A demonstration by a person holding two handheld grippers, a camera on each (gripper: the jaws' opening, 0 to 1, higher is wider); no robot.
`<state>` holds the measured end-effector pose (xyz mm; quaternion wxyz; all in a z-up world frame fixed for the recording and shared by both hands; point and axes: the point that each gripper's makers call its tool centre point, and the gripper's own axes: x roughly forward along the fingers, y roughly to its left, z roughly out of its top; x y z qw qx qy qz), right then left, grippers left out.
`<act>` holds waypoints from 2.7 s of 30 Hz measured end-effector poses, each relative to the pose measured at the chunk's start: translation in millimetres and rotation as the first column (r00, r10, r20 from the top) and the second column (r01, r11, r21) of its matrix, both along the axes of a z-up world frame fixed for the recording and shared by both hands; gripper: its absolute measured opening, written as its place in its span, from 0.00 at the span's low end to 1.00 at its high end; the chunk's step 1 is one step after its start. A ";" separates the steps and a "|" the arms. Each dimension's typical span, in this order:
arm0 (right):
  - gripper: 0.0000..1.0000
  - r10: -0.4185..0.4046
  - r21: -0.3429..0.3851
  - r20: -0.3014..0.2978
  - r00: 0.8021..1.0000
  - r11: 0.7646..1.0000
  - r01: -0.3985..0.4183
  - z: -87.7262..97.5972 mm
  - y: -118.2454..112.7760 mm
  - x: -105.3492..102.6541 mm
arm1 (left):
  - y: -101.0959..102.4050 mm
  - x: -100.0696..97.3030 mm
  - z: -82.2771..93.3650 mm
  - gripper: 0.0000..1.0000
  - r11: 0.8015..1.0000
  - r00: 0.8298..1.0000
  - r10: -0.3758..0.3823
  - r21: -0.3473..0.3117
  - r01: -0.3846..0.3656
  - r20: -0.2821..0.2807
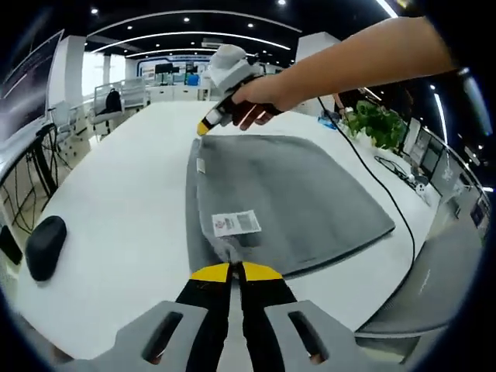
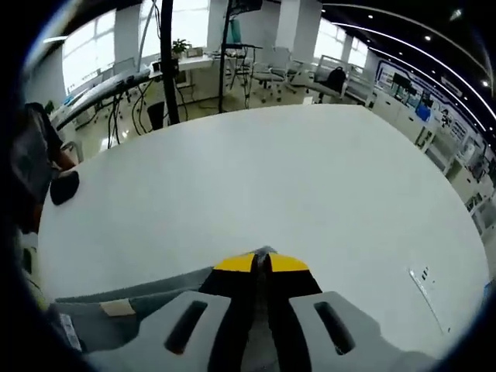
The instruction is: Fold the towel on the table until its edges align and the towel forms a compact rectangular stack.
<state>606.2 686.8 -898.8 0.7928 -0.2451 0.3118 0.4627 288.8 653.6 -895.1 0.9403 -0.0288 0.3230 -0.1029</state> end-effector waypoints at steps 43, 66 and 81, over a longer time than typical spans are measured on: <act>0.34 -0.110 0.079 0.030 0.994 0.991 0.107 66.1 -140.6 -11.2 | 7.0 -2.0 9.7 0.14 0.995 0.999 0.036 0.097 -0.037 0.015; 0.38 -0.248 0.141 0.044 0.968 0.961 0.240 132.2 -247.6 -2.3 | -131.1 30.2 83.3 0.18 0.970 0.960 -0.231 0.115 0.215 0.155; 0.34 -0.301 0.142 -0.008 0.954 0.944 0.299 111.5 -287.0 2.4 | -206.2 28.8 89.8 0.19 0.929 0.917 -0.363 0.143 0.342 0.164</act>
